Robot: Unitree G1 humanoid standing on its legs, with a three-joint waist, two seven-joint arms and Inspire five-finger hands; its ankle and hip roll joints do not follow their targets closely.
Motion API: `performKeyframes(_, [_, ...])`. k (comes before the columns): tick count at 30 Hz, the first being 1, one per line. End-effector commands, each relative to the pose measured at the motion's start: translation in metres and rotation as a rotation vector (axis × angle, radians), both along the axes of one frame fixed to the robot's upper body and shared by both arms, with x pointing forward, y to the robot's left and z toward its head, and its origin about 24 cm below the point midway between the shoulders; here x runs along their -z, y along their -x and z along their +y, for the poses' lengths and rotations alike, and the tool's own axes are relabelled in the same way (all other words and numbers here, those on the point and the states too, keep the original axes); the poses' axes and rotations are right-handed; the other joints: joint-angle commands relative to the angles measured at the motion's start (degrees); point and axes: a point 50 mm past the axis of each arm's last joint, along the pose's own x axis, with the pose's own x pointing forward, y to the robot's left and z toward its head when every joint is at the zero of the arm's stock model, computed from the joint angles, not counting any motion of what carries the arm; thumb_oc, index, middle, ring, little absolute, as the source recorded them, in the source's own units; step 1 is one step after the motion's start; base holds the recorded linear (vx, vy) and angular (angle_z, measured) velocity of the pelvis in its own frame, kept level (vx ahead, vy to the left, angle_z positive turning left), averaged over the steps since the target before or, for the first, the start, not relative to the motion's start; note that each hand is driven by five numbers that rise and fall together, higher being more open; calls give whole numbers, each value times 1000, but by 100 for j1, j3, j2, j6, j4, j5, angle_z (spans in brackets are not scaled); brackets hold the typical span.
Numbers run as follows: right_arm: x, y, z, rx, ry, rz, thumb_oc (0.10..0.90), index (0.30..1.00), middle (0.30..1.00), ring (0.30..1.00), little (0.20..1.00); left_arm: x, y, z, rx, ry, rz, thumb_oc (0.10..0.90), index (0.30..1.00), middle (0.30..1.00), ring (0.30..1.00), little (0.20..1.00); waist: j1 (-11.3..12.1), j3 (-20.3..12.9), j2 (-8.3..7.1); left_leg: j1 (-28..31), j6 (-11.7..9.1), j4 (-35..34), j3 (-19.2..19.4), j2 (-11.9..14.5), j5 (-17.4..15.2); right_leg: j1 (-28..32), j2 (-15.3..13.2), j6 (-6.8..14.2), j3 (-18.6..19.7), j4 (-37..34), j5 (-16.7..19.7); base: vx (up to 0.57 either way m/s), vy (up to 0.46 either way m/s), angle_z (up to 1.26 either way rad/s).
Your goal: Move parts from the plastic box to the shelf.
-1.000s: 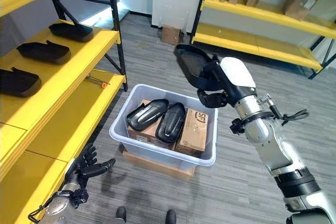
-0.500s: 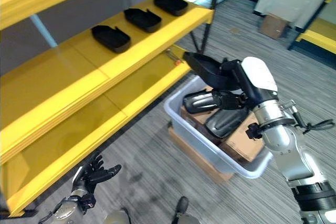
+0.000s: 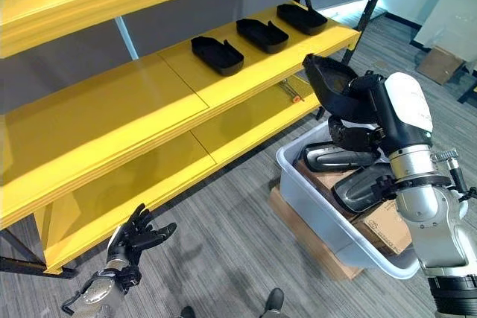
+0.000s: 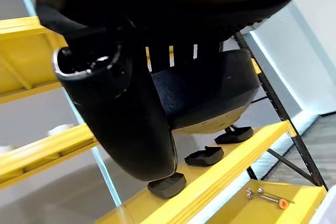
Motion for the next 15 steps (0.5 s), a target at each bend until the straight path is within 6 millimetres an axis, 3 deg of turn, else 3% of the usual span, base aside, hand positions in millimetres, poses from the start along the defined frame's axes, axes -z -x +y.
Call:
performKeyframes(1, [-58,4,18,-73,26,-320,400,300,300,300,300,-31,-19,7,55,-98,-171,900,1000,1000,1000,1000,74,-655,-329,-529,146,-101,-491,-96,66,380,-128,361,-93,273,-669,52,204,21])
performKeyframes(9, [-56,-7,30,-105,23,-312,400,300,300,300,300,-41,-19,16,21,-129,-207,900,1000,1000,1000,1000,274,-627,-489,-615,399,-106,-685,-477,-107,350,-495,596,-126,403,-353,19,135,12])
performKeyframes(13, [-53,-13,38,-123,15,-300,400,300,300,300,300,-46,-23,21,6,-151,-225,900,1000,1000,1000,1000,344,-517,-513,-571,624,-88,-834,-733,-232,160,-854,650,-27,1125,-193,2,221,22])
performKeyframes(14, [-48,-15,39,-123,11,-284,400,300,300,300,300,-47,-24,22,6,-166,-226,900,1000,1000,1000,1000,328,-406,-517,-535,799,-66,-919,-938,-183,8,-1152,600,77,1698,253,1,394,57])
performKeyframes(15, [-45,-15,40,-128,11,-270,400,300,300,300,300,-48,-25,22,18,-178,-230,900,1000,1000,1000,1000,227,-309,-479,-426,915,-92,-1141,-1060,-179,-173,-1190,577,574,2237,474,-10,319,77])
